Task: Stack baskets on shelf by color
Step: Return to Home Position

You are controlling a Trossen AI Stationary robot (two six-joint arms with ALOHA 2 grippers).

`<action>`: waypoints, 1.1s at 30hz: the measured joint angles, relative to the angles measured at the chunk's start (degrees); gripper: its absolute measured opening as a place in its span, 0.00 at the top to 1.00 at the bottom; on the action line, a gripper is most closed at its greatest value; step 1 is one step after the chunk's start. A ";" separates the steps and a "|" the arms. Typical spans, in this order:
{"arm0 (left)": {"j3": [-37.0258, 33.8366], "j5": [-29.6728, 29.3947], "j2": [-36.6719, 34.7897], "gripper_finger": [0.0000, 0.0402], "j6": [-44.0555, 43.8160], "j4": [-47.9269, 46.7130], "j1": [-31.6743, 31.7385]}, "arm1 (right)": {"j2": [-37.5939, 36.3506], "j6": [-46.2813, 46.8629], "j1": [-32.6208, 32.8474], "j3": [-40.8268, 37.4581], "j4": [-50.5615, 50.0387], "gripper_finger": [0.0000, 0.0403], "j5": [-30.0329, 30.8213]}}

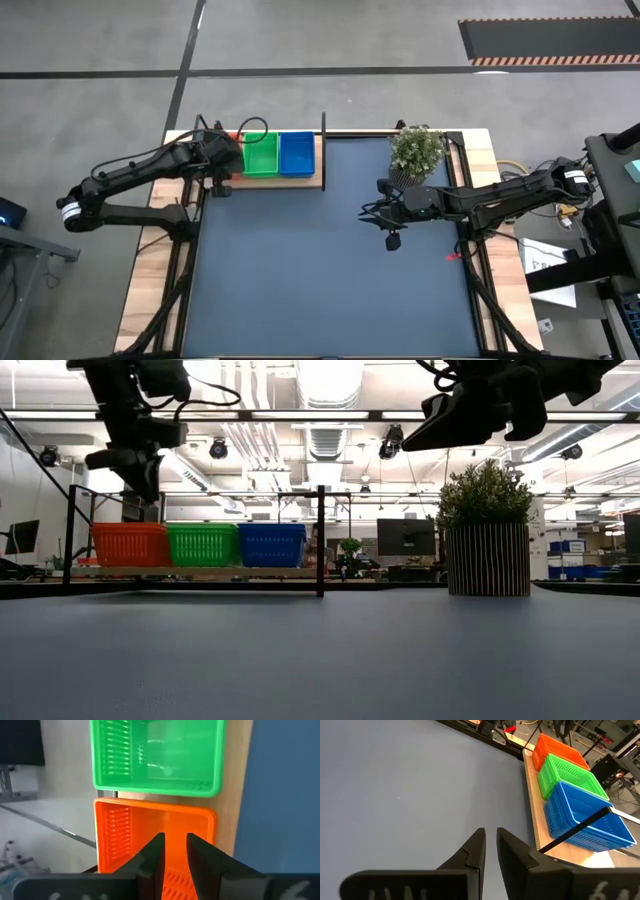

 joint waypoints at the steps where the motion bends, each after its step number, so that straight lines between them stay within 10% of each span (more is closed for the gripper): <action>1: -0.03 0.02 0.09 0.84 -0.84 0.42 0.00 | 0.00 0.01 0.00 0.00 0.00 0.91 0.00; 15: -4.66 0.22 -0.31 0.84 -2.40 7.74 0.46 | 0.00 0.52 0.00 -0.02 -1.33 0.91 -0.01; 24: -7.60 25.48 -9.64 0.96 -9.11 21.37 -6.30 | -0.44 -5.31 -2.04 -5.56 9.69 0.91 -4.50; 33: -21.71 26.45 -24.54 1.00 -17.12 37.50 -16.30 | -7.10 -3.91 -7.39 -13.42 14.30 0.91 -4.98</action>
